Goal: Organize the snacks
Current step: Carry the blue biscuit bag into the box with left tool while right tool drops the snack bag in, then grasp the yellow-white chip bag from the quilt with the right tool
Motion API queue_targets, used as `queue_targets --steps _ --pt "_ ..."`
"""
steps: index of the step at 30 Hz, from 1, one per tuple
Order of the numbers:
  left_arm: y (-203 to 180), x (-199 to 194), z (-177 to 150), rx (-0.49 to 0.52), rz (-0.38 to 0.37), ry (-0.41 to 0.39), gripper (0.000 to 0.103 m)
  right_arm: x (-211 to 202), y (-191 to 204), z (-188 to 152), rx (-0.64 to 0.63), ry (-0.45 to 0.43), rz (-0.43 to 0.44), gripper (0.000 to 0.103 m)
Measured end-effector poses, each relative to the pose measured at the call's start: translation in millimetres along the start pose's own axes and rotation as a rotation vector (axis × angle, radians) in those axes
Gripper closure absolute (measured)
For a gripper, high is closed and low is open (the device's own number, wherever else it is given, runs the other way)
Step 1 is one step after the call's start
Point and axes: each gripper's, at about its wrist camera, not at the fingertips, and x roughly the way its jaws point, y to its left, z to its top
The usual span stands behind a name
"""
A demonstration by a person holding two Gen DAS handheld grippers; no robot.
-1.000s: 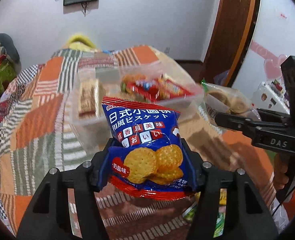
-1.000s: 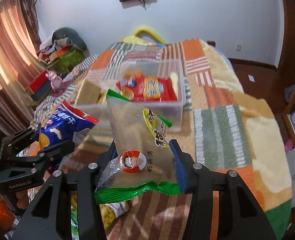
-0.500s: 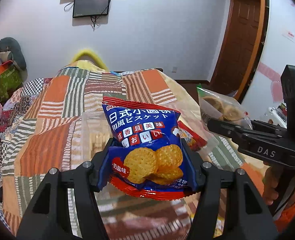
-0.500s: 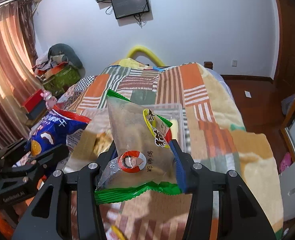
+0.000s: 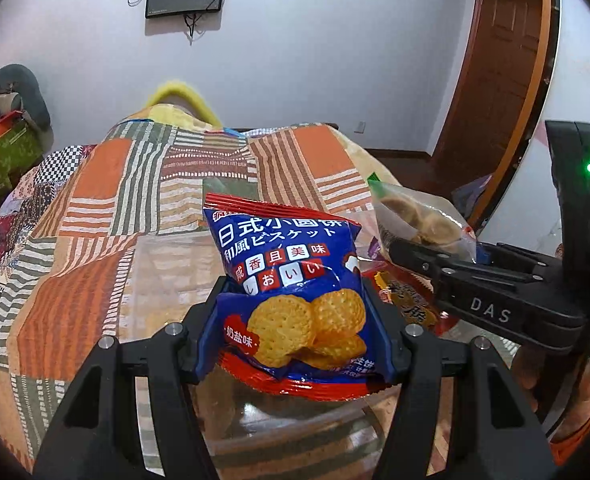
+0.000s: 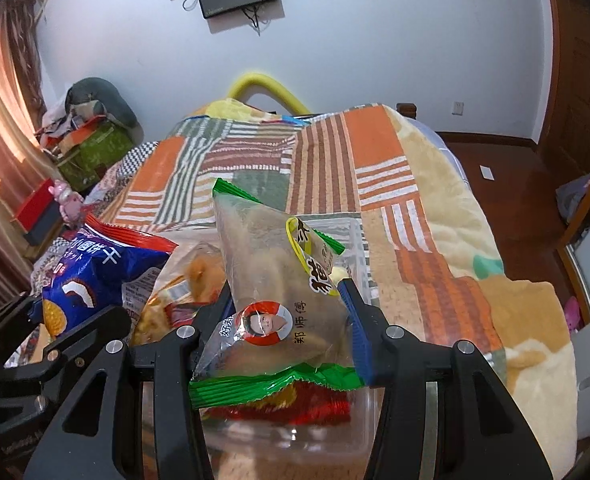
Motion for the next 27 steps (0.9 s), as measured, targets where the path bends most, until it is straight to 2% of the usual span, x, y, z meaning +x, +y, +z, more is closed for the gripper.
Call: queue_targets --steps 7,13,16,27 --pt "-5 17 -5 0.01 0.025 0.043 0.041 6 4 4 -0.037 0.031 -0.012 0.056" --pt "-5 15 -7 0.004 0.042 0.061 0.037 -2 2 2 -0.047 0.067 0.004 0.048" --pt "-2 4 -6 -0.015 0.026 0.059 0.037 -9 1 1 -0.046 0.072 0.008 0.04" --pt "-5 -67 -6 -0.001 -0.004 -0.014 0.033 -69 2 -20 -0.08 0.027 0.068 0.033"
